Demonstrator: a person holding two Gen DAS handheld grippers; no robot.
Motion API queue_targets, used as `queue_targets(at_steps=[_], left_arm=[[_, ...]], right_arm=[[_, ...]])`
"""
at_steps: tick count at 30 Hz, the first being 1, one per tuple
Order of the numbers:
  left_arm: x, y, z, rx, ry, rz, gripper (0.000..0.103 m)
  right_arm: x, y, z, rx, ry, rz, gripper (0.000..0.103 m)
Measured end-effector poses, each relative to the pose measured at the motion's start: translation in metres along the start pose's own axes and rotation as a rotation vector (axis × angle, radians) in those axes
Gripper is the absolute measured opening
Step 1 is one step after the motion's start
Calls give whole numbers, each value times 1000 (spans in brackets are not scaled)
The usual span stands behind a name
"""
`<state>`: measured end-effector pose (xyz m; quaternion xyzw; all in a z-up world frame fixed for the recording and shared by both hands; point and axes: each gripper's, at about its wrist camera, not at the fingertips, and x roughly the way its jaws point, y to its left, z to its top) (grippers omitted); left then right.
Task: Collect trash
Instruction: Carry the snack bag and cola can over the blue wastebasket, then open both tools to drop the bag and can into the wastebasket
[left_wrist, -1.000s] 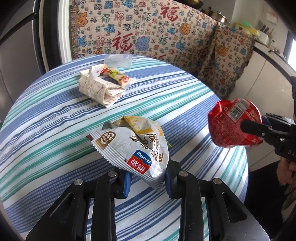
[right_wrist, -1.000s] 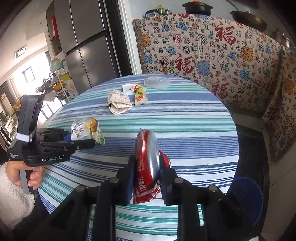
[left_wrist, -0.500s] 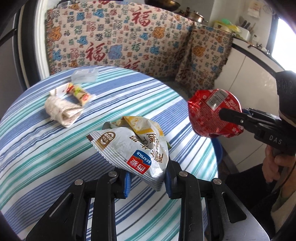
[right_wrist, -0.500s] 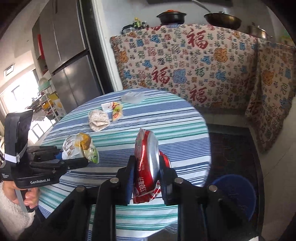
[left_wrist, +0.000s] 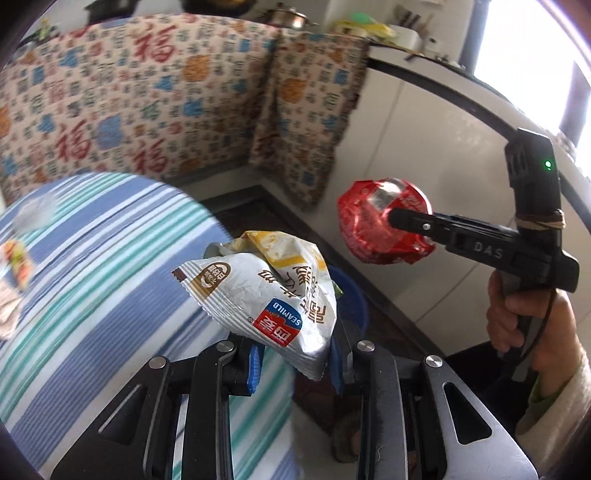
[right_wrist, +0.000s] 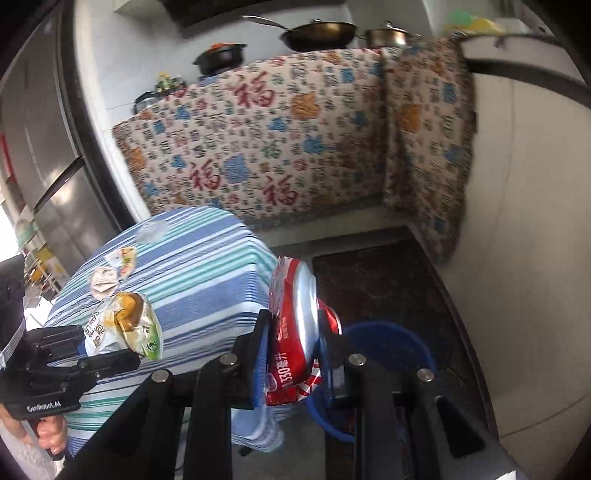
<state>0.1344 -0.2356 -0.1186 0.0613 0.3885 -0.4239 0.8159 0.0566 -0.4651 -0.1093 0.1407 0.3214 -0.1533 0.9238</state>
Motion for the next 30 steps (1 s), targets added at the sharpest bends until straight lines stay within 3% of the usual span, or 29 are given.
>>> queue_targets(at_steps=[6, 12, 25, 28, 30], left_arm=[[55, -40, 17, 75, 36, -46, 28], [105, -55, 32, 74, 74, -68, 28], [174, -57, 37, 85, 156, -85, 30], [183, -58, 35, 98, 159, -71, 46], [186, -56, 36, 96, 143, -65, 66]], right_arm=[[4, -55, 2, 73, 33, -47, 24], [26, -106, 5, 128, 85, -49, 24], [72, -150, -1, 218, 159, -19, 26], [78, -151, -1, 217, 159, -24, 27], [78, -150, 0, 208, 150, -36, 41]])
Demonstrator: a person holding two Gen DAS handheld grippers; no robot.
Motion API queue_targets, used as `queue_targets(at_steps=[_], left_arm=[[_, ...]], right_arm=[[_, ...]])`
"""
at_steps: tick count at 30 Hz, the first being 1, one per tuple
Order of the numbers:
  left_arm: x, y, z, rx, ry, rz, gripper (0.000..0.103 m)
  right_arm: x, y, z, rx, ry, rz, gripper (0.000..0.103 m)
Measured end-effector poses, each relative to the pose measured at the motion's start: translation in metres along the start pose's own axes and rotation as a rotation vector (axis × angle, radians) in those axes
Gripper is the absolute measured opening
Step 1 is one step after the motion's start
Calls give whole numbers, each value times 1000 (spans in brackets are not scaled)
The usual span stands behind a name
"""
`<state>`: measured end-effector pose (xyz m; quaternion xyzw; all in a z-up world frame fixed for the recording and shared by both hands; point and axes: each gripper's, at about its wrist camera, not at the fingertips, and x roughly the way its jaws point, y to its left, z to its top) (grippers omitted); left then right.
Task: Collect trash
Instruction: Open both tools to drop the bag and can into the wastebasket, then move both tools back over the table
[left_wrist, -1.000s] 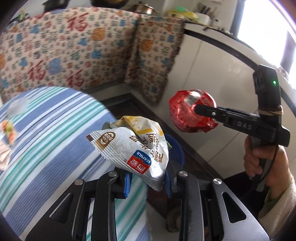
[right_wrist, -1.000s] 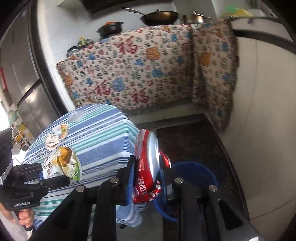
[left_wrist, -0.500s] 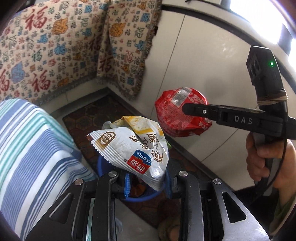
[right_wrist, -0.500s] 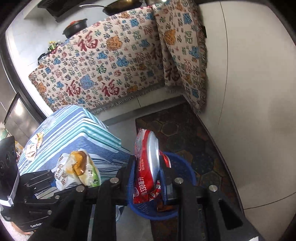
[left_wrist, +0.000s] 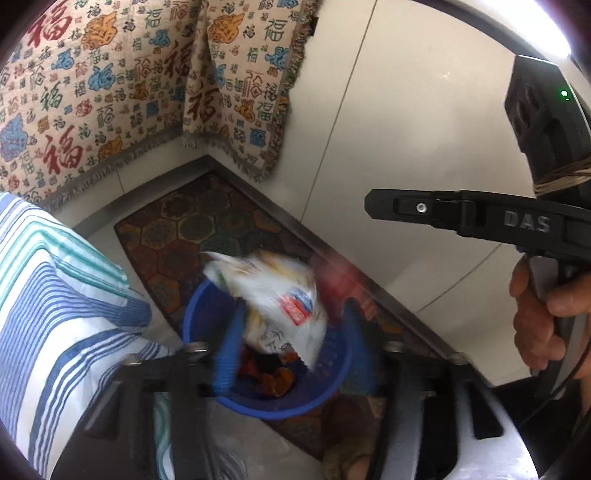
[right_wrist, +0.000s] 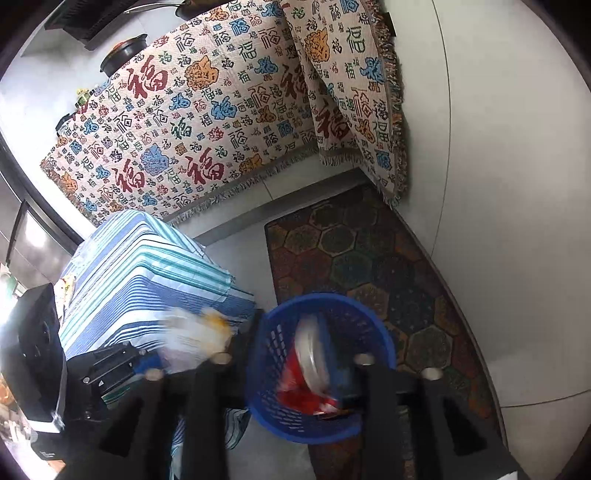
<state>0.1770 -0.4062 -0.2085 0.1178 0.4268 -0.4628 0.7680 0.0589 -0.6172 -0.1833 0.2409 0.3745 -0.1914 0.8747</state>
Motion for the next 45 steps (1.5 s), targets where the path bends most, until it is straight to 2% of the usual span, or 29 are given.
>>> queue_targets(at_steps=[1, 6, 11, 13, 15, 17, 19, 23, 26, 28, 31, 34, 38, 41, 45], left_arm=[[1, 1, 1, -4, -8, 4, 67], [-11, 14, 7, -53, -36, 15, 69], [-75, 29, -1, -113, -133, 29, 77], [-111, 38, -13, -117, -175, 65, 84], [-144, 50, -31, -120, -208, 130, 95], [-173, 69, -59, -137, -219, 204, 99], [-193, 94, -91, -168, -186, 278, 99], [-217, 149, -145, -220, -98, 439, 99], [-231, 196, -172, -299, -62, 533, 99], [-239, 226, -185, -365, -49, 577, 99], [-245, 262, -200, -445, -38, 622, 99], [-245, 281, -208, -505, -26, 641, 99], [-245, 286, -209, -504, -26, 650, 103], [-245, 286, -211, -516, -33, 660, 103], [-244, 288, -212, -527, -36, 663, 103]], right_arm=[[-1, 0, 0, -2, -3, 1, 44], [-10, 6, 2, -40, -51, -35, 44], [-31, 36, 2, -158, -148, -81, 47], [-40, 57, -1, -211, -193, -77, 49], [-48, 80, -6, -256, -234, -61, 53], [-53, 108, -14, -297, -264, -35, 57], [-53, 141, -23, -343, -278, -2, 59], [-37, 218, -49, -465, -241, 76, 61], [-11, 282, -75, -558, -162, 134, 61], [8, 315, -90, -599, -97, 162, 61], [39, 350, -99, -625, -26, 150, 61], [63, 367, -100, -624, 14, 135, 61], [87, 378, -100, -639, 55, 111, 62], [95, 379, -96, -628, 50, 112, 62], [100, 379, -91, -621, 63, 103, 71]])
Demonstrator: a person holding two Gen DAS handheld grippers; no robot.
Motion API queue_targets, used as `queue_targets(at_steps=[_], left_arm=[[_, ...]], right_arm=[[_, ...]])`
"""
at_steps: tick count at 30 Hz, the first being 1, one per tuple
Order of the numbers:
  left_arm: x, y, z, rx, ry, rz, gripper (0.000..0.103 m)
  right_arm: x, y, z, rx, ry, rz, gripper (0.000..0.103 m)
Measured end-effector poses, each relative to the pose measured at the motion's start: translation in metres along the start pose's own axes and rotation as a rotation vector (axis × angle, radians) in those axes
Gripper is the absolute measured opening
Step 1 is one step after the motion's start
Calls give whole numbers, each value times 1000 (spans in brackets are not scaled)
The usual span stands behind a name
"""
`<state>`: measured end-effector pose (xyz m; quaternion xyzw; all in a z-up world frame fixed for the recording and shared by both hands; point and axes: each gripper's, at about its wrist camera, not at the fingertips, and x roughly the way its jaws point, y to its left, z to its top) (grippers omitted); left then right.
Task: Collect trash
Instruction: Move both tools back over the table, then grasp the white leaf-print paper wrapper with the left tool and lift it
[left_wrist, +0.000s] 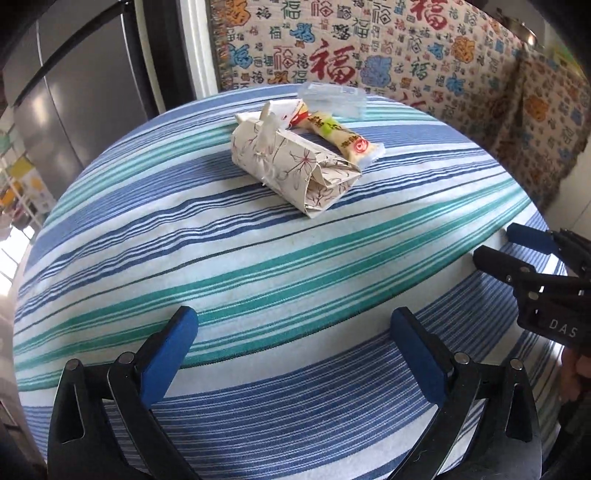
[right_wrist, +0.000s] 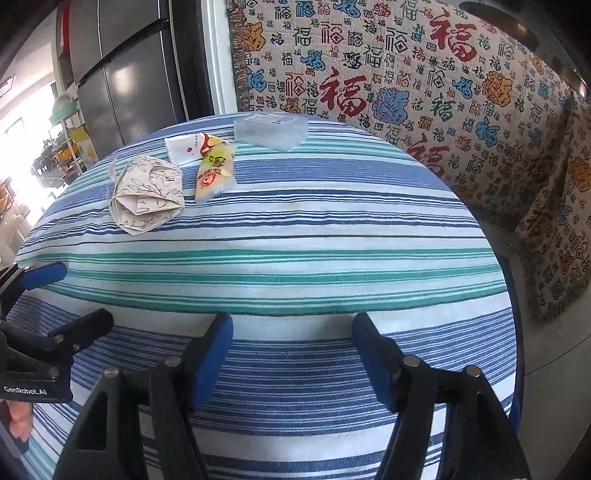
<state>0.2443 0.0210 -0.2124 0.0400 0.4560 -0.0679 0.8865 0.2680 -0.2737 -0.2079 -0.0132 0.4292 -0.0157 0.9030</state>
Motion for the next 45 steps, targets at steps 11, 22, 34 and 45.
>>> queue_targets(at_steps=[11, 22, 34, 45], left_arm=[[-4, 19, 89, -196, -66, -87, 102], [26, 24, 82, -143, -22, -86, 43], [-26, 38, 29, -3, -33, -184, 85], [0, 23, 33, -6, 0, -127, 97]], right_arm=[[0, 4, 0, -1, -6, -5, 72], [0, 4, 1, 3, -6, 1, 73], [10, 1, 42, 2, -21, 109, 74], [88, 61, 142, -132, 71, 188, 72]])
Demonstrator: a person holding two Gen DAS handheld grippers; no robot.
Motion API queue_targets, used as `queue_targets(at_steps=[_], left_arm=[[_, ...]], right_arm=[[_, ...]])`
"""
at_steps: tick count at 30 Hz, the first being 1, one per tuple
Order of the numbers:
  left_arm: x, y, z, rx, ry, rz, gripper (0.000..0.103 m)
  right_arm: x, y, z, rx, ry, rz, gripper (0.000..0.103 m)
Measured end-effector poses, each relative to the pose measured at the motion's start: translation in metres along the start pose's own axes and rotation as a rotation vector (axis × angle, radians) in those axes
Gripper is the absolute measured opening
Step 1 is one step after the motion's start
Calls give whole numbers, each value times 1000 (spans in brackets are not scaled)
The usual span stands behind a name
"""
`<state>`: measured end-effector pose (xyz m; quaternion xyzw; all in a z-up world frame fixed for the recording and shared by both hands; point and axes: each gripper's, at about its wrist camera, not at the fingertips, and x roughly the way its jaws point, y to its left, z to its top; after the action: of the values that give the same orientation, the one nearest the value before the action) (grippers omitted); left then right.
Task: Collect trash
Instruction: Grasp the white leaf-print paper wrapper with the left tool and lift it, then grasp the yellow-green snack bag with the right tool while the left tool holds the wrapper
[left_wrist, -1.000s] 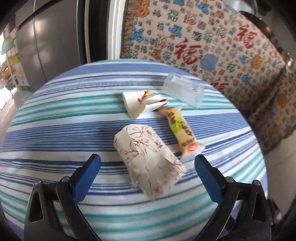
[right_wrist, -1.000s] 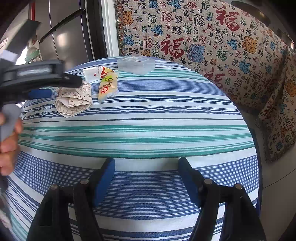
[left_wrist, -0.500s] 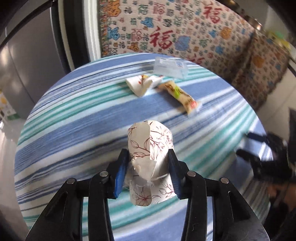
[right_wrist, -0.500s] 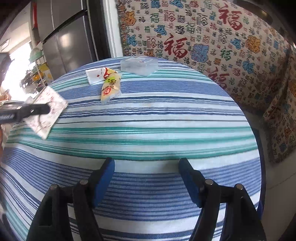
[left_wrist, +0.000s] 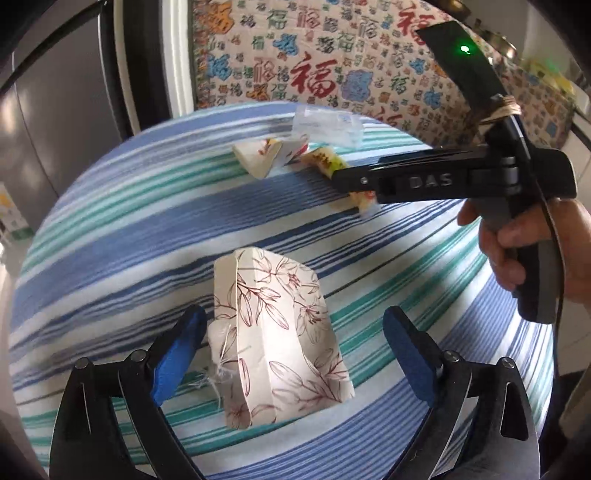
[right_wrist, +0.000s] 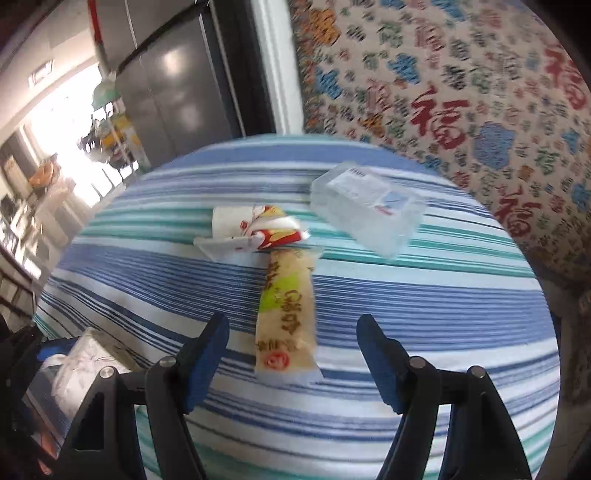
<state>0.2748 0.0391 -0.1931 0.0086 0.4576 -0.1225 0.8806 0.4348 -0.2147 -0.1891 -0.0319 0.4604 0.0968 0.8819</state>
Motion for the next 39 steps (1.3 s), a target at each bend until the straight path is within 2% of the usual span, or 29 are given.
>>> queue_targets(at_steps=[1, 2, 3, 4, 7, 12, 16, 18, 19, 20, 22, 26, 36, 39], left_arm=[[6, 0, 0, -3, 11, 18, 97], [11, 0, -1, 0, 19, 45, 97], [14, 0, -3, 5, 23, 67, 97], [16, -2, -4, 22, 16, 99, 97], [18, 1, -4, 29, 10, 119, 100], [15, 8, -8, 11, 7, 132, 103], [15, 5, -9, 8, 2, 136, 103], [14, 5, -11, 8, 0, 136, 103], [14, 5, -11, 9, 0, 136, 103], [14, 5, -11, 9, 0, 136, 103], [14, 5, -11, 8, 1, 135, 103], [13, 4, -12, 8, 1, 135, 103], [10, 3, -15, 40, 14, 112, 103], [7, 7, -18, 54, 13, 103, 103]], right_arm=[[6, 2, 1, -11, 7, -15, 67], [11, 3, 1, -16, 14, -17, 44], [15, 4, -1, -17, 28, -15, 40], [12, 4, -3, -17, 7, -20, 28], [2, -4, -20, 22, -2, -12, 26], [-38, 0, -83, -4, -14, -130, 26], [-53, 6, -108, 6, -30, -177, 31], [-53, 9, -107, -14, -31, -222, 47], [-52, 10, -107, -27, -37, -251, 60], [-52, 10, -108, -31, -43, -262, 63], [-49, 5, -107, -16, -63, -254, 63], [-48, -9, -114, 97, -88, -185, 66], [-50, -8, -119, 63, -64, -152, 68], [-52, -8, -123, 55, -86, -147, 70]])
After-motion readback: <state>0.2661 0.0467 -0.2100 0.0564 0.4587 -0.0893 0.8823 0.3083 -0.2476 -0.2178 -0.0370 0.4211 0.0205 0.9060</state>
